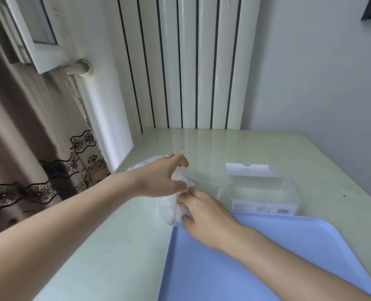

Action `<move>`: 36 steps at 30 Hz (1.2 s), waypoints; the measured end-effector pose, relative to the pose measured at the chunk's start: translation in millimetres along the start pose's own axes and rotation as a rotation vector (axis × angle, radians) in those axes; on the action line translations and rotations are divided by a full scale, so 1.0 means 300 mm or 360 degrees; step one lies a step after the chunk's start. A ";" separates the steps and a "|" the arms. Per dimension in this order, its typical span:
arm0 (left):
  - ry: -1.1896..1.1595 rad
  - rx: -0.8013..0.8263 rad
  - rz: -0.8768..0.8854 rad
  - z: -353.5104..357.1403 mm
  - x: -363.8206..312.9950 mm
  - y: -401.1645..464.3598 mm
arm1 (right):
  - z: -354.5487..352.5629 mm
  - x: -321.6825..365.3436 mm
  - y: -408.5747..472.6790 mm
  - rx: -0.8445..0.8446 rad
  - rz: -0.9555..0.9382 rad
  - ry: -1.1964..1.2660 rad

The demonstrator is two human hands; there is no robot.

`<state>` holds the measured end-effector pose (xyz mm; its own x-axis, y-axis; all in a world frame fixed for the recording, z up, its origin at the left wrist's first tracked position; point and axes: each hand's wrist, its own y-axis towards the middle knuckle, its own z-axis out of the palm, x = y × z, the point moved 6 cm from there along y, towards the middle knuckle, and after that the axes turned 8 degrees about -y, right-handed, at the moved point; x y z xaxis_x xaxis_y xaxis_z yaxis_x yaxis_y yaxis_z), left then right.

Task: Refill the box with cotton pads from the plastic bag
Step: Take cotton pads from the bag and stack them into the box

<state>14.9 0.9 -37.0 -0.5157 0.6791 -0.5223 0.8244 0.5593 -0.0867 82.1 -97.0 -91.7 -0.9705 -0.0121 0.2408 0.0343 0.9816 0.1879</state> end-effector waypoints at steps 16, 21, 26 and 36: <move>-0.0106 -0.0107 -0.0125 -0.011 -0.002 0.009 | 0.100 -0.012 0.120 -0.0006 0.0129 -0.0392; -0.0173 -0.0160 -0.0111 -0.032 0.015 0.021 | -0.047 -0.018 0.048 -0.0100 0.0222 -0.0052; -0.0276 -0.0157 0.0005 -0.030 -0.001 0.048 | -0.238 -0.106 -0.071 -0.0058 0.0456 0.0810; -0.0521 0.0010 0.0100 0.093 -0.221 0.111 | -0.302 -0.387 -0.094 0.0025 0.0875 0.1891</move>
<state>83.1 -38.6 -29.1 -0.3622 0.5229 -0.7716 0.8542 0.5176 -0.0502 215.4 -140.7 -38.5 -0.0287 0.2366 0.9712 0.3457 0.9140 -0.2124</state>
